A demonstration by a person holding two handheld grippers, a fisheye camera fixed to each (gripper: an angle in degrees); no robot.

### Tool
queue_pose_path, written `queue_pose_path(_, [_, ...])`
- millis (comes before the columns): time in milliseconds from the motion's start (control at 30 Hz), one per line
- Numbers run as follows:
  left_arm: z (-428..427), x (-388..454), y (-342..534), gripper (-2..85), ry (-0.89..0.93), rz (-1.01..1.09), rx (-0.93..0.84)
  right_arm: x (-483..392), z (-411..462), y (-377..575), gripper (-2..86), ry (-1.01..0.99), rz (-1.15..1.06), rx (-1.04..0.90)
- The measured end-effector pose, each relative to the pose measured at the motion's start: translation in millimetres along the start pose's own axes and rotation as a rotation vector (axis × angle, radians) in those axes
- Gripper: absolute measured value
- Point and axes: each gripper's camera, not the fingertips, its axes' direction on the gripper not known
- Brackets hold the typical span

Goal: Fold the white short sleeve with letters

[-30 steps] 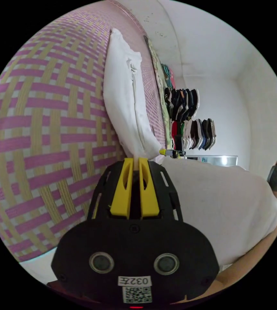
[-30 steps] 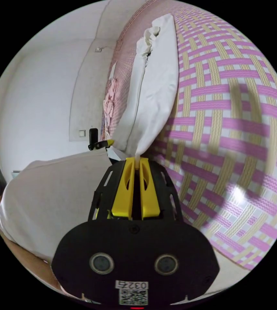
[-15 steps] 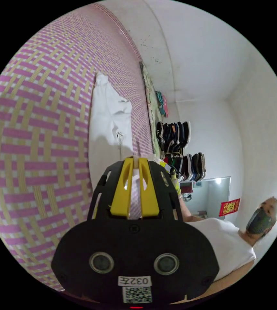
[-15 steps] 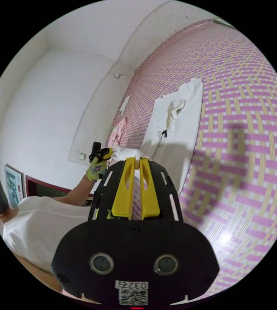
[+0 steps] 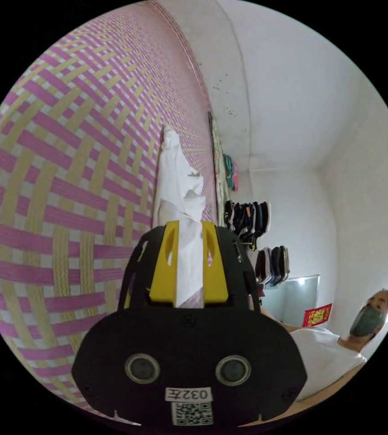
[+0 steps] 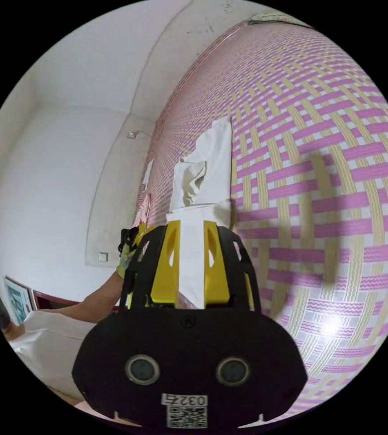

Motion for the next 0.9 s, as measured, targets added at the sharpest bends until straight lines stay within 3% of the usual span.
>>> queue_pose_path(133, [-12, -3, 41, 4.3, -0.102, 0.051, -0.026, 5, -11, 33, 8.3, -0.016, -0.019, 0.049])
queue_pose_path(400, [11, 31, 119, 6.4, -0.305, 0.302, -0.148, -20, 12, 102, 10.0, 0.143, -0.236, -0.131])
queue_pose_path(567, [37, 38, 123, 2.7, -0.422, 0.364, -0.211, -48, 45, 107, 7.8, 0.252, -0.358, -0.205])
queue_pose_path(900, [33, 37, 144, -1.7, -0.446, 0.386, -0.254, -93, 67, 117, 4.1, 0.447, -0.511, -0.292])
